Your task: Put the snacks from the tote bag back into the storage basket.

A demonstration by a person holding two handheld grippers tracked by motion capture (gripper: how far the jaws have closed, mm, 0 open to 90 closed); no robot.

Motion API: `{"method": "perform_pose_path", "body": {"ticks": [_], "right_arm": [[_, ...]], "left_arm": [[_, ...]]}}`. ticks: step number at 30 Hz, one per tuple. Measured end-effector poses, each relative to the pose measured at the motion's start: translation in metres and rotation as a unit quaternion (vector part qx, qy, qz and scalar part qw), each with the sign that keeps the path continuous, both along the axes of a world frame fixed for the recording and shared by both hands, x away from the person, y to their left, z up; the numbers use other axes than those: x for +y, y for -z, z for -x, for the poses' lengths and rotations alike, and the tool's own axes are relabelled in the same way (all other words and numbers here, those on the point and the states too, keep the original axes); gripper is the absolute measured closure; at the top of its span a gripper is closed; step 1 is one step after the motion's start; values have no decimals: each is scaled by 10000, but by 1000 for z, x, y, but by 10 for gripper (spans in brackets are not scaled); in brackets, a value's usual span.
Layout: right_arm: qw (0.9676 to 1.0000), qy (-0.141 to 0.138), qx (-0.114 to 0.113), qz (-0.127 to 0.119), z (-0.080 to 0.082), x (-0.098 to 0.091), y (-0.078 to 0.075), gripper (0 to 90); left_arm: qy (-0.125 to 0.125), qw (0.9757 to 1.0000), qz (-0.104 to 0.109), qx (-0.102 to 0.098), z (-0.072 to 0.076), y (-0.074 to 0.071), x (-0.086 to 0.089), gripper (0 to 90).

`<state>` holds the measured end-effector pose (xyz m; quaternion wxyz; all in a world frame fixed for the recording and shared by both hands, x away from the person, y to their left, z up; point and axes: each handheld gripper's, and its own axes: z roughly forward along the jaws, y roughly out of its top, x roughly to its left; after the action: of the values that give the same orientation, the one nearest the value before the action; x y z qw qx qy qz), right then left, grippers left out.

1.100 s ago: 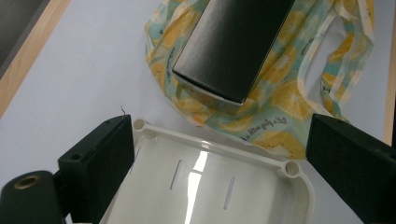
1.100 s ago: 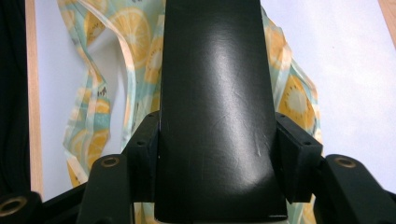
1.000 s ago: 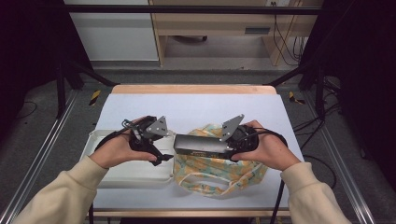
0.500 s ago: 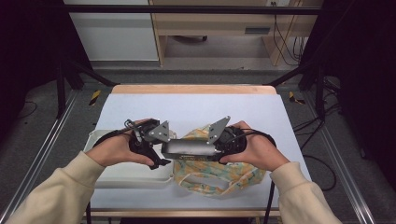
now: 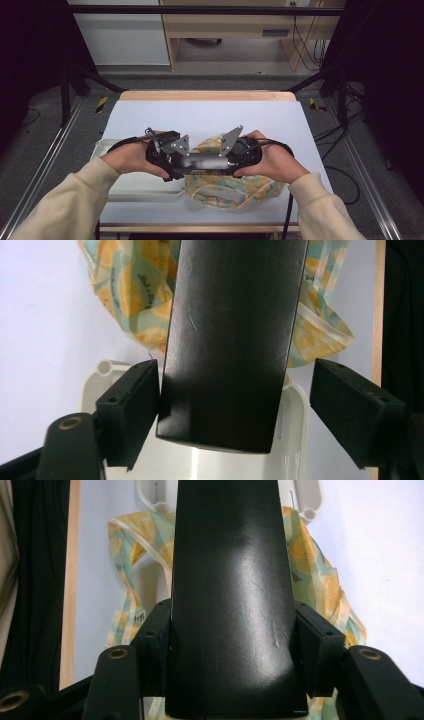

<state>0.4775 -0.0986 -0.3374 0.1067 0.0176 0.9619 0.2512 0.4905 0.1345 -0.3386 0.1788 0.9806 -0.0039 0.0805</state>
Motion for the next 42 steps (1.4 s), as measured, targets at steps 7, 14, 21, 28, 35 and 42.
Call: {"method": "perform_pose_path", "body": {"ticks": [7, 14, 21, 28, 35, 42], "right_arm": [[10000, -25, 15, 15, 1, -2, 0, 431], [10000, -59, 40, 27, 2, -2, -1, 432], [9999, -82, 55, 69, 1, -1, 0, 431], [10000, -81, 12, 36, 0, -2, 2, 427], [9994, 139, 83, -308, -1, -8, 0, 261], [9931, 692, 189, -933, 3, -32, -3, 145]], "left_arm": [[62, 9998, -206, 20, -3, 3, -4, 279], [136, 9991, -396, 118, -3, 9, -7, 328], [137, 9987, -480, 103, -5, 11, -9, 403], [147, 9987, -498, -7, -5, 10, -10, 422], [74, 9988, -476, 39, -7, 10, -8, 432], [36, 9993, -382, 47, -9, 6, 3, 433]]}}
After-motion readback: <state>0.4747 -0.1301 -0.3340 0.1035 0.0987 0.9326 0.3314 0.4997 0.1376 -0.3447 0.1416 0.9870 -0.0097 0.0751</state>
